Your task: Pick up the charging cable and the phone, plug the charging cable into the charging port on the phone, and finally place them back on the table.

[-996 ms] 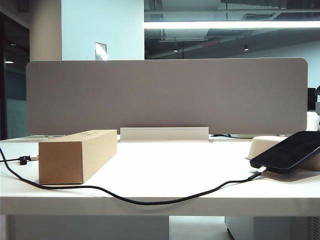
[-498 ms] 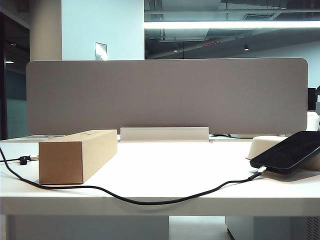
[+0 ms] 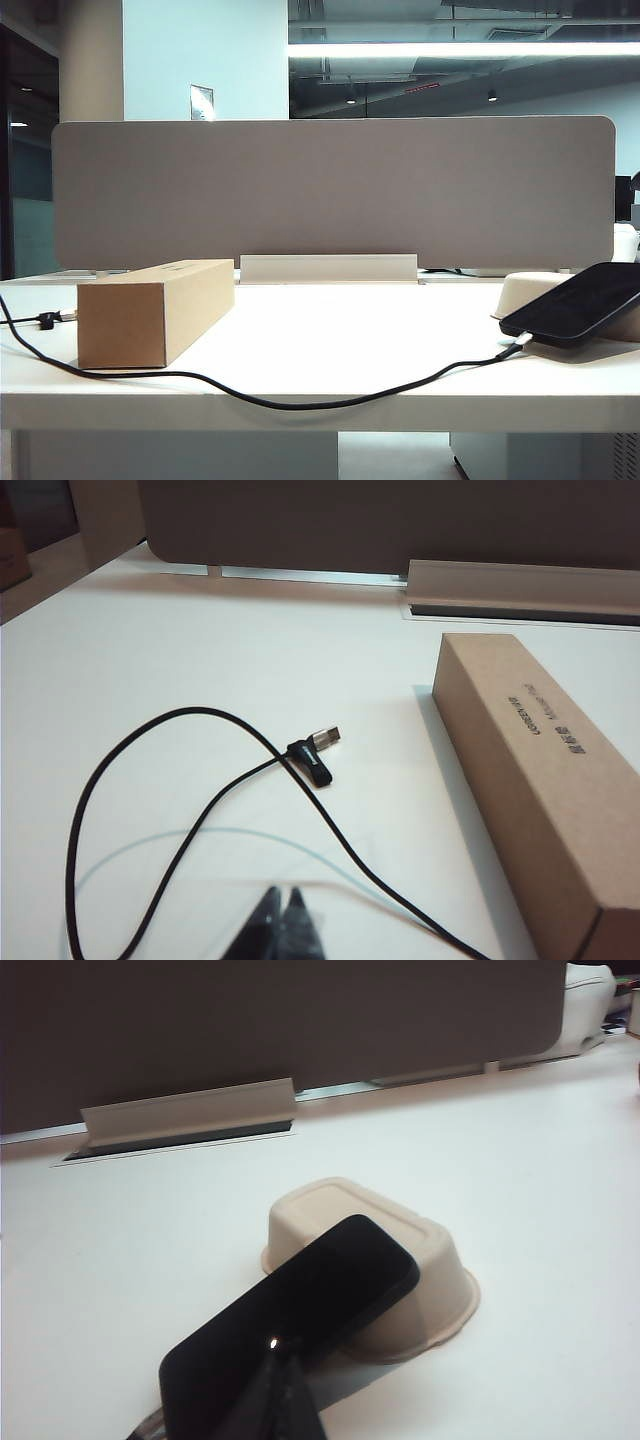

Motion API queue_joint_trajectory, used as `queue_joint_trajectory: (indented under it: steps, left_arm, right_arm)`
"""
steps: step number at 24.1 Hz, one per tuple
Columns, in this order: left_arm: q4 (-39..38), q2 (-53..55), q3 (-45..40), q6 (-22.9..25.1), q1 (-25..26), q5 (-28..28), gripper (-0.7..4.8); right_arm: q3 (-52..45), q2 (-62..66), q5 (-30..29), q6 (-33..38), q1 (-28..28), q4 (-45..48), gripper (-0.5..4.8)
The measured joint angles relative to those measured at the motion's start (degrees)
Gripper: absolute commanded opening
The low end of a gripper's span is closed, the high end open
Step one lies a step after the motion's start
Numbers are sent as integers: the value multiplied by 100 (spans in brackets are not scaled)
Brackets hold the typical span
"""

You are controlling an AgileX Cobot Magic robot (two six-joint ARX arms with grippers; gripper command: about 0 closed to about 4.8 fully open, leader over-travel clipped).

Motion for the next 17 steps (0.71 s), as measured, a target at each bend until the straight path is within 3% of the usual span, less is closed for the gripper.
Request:
queue_joint_trajectory:
  steps: [7, 17]
  left_arm:
    - [0, 0, 0, 0, 0, 0, -6]
    - [-2, 0, 0, 0, 0, 0, -6]
  right_arm:
    - [0, 0, -4, -2, 7, 61, -5]
    - [0, 0, -452, -330, 184, 31, -5]
